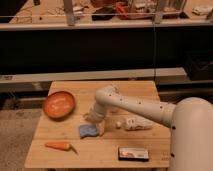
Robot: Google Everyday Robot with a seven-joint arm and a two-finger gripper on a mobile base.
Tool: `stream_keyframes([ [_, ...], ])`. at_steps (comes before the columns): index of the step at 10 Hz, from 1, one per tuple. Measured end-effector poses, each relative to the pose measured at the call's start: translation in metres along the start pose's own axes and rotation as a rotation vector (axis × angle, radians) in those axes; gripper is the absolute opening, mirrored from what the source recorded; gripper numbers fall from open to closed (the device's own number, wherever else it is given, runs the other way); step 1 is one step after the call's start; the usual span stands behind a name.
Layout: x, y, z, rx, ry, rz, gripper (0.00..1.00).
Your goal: Place the white sponge in the ceramic bowl
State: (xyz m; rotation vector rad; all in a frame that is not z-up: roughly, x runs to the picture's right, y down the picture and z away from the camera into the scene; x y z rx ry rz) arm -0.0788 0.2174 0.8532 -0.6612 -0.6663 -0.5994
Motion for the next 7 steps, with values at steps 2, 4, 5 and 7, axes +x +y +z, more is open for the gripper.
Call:
stream_keyframes([
  [2,0.0,-0.0003,0.0006,0.0,-0.001,0.0,0.76],
  [4,0.0001,-0.0002,-0.0002,0.0,-0.001,0.0,0.8],
  [5,0.0001,-0.0002,-0.0004,0.0,-0.001,0.0,0.75],
  [7,0.0001,-0.0014,0.0009,0.002,-0.003,-0.002,0.62],
])
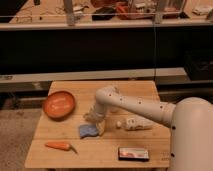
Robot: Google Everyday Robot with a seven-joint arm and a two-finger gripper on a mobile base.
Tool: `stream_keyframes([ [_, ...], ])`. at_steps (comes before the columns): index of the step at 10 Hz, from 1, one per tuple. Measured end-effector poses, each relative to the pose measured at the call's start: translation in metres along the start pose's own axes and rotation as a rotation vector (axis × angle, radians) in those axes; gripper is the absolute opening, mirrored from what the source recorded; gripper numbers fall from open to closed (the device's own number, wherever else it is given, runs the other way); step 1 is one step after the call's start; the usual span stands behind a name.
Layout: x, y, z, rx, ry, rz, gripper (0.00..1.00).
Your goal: Place the white sponge in the ceramic bowl
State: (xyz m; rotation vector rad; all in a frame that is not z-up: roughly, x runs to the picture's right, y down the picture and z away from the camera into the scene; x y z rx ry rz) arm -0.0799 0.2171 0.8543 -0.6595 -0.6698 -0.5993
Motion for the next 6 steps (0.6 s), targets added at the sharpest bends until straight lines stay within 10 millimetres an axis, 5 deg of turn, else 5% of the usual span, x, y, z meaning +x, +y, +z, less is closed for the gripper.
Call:
stream_keyframes([
  [3,-0.0001,-0.0001,-0.0032,0.0,-0.001,-0.001,0.57],
  [6,-0.0005,-0.001,-0.0059,-0.001,0.001,-0.006,0.33],
])
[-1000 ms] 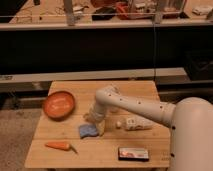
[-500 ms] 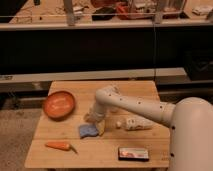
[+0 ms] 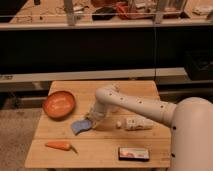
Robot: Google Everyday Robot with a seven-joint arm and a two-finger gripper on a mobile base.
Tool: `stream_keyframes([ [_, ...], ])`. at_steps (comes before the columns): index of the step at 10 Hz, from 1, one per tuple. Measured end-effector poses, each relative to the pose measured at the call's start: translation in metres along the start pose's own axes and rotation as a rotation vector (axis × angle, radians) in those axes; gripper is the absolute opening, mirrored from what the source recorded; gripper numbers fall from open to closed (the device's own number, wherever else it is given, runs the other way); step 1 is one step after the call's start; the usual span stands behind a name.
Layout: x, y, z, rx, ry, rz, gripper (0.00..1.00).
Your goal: Place the white sponge in the ceramic bowl
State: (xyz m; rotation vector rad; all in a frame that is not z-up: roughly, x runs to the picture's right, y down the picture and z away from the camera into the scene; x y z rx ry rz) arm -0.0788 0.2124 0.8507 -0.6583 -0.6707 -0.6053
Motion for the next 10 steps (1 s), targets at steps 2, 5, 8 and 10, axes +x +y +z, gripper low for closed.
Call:
stream_keyframes([
  [2,-0.001,-0.006,0.001,0.005,0.003,0.002,0.12],
  [5,-0.002,-0.01,-0.001,0.0,0.007,0.001,0.04],
  [8,-0.01,-0.024,-0.02,0.006,0.017,-0.001,0.04],
  [10,-0.01,-0.026,-0.021,0.01,0.02,0.002,0.04],
])
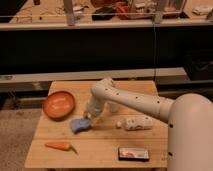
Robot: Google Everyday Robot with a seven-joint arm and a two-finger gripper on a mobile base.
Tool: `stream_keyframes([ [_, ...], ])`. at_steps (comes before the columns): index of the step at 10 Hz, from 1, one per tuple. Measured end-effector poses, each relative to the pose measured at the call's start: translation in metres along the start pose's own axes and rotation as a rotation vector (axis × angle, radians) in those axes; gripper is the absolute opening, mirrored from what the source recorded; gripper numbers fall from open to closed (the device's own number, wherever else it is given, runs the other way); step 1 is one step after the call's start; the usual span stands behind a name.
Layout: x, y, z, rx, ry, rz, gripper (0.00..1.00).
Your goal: Place the white sponge in the ceramic bowl
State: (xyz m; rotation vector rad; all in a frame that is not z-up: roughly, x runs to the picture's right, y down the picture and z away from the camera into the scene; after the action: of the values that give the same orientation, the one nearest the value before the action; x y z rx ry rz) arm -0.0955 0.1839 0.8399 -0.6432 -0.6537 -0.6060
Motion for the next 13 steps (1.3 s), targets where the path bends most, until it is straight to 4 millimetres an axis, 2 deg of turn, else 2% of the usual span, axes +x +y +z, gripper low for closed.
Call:
stream_keyframes([
  [2,0.001,-0.002,0.009,0.0,0.003,-0.003,0.04],
  [7,-0.001,-0.014,0.007,0.005,0.014,0.001,0.04],
  [11,-0.011,-0.033,-0.009,0.008,0.031,0.008,0.04],
  [13,-0.013,-0.039,-0.007,0.009,0.033,0.004,0.08],
])
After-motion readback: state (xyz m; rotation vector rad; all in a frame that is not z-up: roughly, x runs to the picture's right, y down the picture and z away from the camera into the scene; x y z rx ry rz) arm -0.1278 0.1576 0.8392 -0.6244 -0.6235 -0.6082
